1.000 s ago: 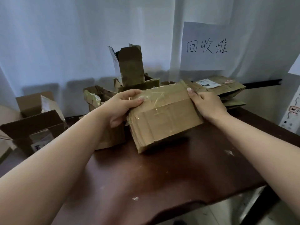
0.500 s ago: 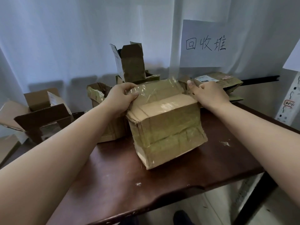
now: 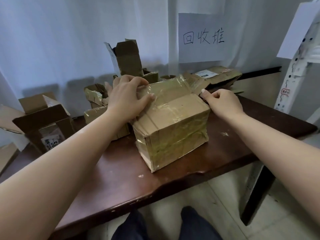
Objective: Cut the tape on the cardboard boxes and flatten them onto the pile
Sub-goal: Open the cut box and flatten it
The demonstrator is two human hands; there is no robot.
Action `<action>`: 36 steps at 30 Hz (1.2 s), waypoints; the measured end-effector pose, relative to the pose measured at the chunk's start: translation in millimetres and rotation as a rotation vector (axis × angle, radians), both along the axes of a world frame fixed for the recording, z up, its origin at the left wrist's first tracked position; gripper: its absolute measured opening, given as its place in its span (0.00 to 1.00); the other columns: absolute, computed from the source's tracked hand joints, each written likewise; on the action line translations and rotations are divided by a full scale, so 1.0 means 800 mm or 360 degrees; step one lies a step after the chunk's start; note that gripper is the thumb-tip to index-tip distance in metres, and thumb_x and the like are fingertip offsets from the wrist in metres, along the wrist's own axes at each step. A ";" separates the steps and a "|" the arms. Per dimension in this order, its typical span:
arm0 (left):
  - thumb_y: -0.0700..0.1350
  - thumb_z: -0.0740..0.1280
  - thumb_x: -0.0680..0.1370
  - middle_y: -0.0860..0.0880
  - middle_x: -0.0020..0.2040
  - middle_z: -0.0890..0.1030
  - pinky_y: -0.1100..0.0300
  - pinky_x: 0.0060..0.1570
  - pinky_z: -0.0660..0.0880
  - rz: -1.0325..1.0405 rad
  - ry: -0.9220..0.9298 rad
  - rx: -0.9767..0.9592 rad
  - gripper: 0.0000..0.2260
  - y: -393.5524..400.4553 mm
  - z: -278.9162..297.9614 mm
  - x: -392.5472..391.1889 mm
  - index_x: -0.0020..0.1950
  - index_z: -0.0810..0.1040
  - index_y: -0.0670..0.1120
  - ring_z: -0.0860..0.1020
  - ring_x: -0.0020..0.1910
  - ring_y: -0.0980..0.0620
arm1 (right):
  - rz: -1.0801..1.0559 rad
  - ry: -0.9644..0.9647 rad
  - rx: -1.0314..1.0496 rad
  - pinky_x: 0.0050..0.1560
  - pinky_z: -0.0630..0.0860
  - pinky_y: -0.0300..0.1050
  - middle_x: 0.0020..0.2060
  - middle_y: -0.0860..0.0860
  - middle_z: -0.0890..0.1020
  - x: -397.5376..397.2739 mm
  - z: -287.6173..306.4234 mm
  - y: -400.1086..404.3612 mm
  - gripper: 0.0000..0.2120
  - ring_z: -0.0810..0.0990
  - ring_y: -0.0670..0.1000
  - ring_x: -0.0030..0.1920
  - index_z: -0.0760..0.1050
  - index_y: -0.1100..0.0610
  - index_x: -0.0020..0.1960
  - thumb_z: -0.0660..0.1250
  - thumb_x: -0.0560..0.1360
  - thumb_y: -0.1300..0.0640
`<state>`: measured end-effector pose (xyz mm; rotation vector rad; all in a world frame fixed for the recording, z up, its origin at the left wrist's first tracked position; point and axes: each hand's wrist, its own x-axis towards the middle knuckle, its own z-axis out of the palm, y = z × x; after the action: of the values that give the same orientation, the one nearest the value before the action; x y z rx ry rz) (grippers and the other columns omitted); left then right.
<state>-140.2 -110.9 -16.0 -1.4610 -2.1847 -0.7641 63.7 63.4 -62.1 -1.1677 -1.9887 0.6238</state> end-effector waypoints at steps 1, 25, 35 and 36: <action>0.61 0.65 0.75 0.50 0.64 0.72 0.32 0.70 0.50 0.0045 0.0089 -0.0037 0.18 -0.003 0.003 0.006 0.62 0.76 0.57 0.65 0.69 0.43 | -0.0025 0.0010 0.0006 0.43 0.66 0.45 0.39 0.48 0.78 0.003 0.000 -0.003 0.20 0.75 0.52 0.45 0.75 0.54 0.43 0.58 0.78 0.38; 0.55 0.60 0.81 0.53 0.72 0.70 0.67 0.64 0.59 -0.0497 -0.0360 -0.0668 0.19 -0.015 -0.036 0.052 0.73 0.69 0.55 0.66 0.72 0.54 | 0.0239 0.0259 -0.0472 0.28 0.72 0.40 0.32 0.53 0.83 0.043 -0.082 -0.102 0.09 0.74 0.48 0.24 0.74 0.58 0.49 0.56 0.82 0.57; 0.56 0.58 0.81 0.53 0.72 0.70 0.64 0.66 0.59 -0.0477 -0.0346 -0.0695 0.20 -0.009 -0.038 0.046 0.73 0.68 0.57 0.65 0.72 0.52 | -0.0131 0.0745 -0.0608 0.26 0.68 0.37 0.43 0.58 0.82 0.011 -0.097 -0.104 0.07 0.76 0.46 0.28 0.70 0.56 0.53 0.58 0.77 0.63; 0.56 0.58 0.81 0.53 0.72 0.69 0.64 0.65 0.59 -0.0480 -0.0345 -0.0696 0.20 -0.008 -0.038 0.045 0.73 0.68 0.57 0.65 0.73 0.52 | -0.0170 0.0760 -0.0580 0.28 0.69 0.38 0.44 0.58 0.82 0.011 -0.098 -0.101 0.06 0.77 0.47 0.30 0.70 0.56 0.53 0.59 0.77 0.62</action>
<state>-104.2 -117.4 -46.7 -2.0433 -2.4334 -0.5805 72.3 -17.4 -140.3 -1.1874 -1.4367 1.1254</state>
